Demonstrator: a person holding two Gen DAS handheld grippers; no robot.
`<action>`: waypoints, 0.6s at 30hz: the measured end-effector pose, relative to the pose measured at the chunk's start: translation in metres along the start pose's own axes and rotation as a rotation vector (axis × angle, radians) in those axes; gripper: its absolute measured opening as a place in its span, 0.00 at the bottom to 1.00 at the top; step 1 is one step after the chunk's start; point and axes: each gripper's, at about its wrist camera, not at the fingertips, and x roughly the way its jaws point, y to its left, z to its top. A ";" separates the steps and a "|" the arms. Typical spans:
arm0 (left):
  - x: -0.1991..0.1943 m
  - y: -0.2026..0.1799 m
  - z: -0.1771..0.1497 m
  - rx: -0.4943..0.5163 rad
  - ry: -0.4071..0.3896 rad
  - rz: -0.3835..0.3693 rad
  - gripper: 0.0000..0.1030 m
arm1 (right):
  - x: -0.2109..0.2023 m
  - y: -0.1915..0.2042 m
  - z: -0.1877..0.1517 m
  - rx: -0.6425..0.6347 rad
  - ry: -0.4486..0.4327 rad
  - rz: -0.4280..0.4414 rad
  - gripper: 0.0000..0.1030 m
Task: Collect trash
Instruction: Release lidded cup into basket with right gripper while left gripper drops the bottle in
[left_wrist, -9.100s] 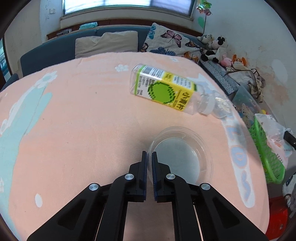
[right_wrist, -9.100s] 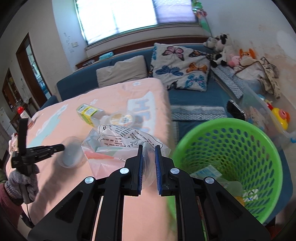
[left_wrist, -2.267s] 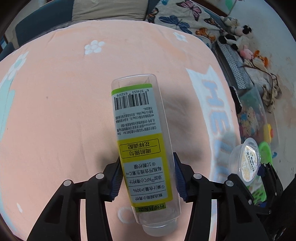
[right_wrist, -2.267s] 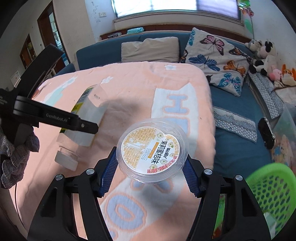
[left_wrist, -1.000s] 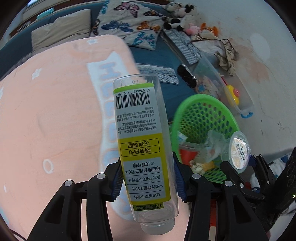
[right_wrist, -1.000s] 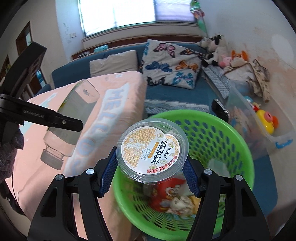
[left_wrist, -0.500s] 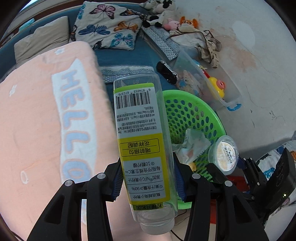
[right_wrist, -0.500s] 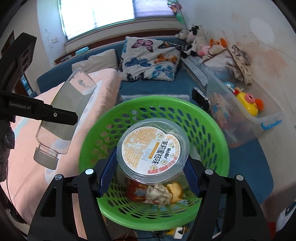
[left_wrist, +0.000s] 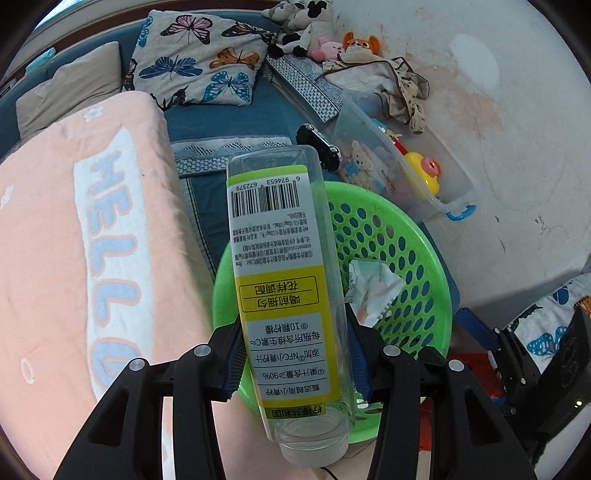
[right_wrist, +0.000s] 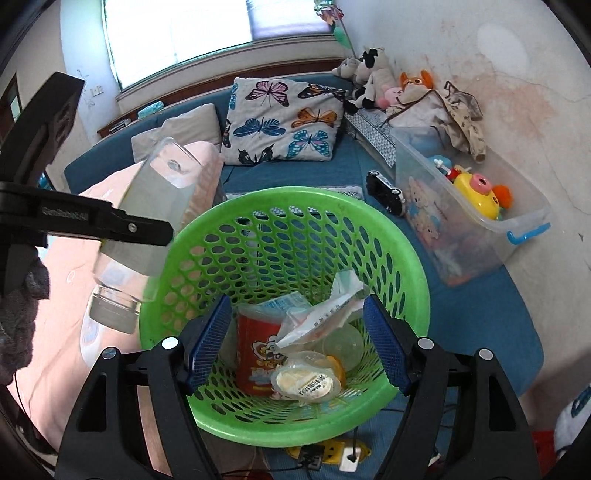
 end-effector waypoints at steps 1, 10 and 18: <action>0.002 -0.001 0.000 0.002 0.001 0.000 0.44 | -0.001 0.000 0.000 -0.001 -0.001 0.000 0.71; 0.014 -0.007 -0.002 0.017 0.011 -0.007 0.45 | -0.005 -0.001 -0.002 -0.004 -0.008 -0.008 0.71; 0.010 -0.008 -0.004 0.025 -0.010 -0.011 0.54 | -0.006 0.000 -0.003 0.000 -0.005 -0.003 0.71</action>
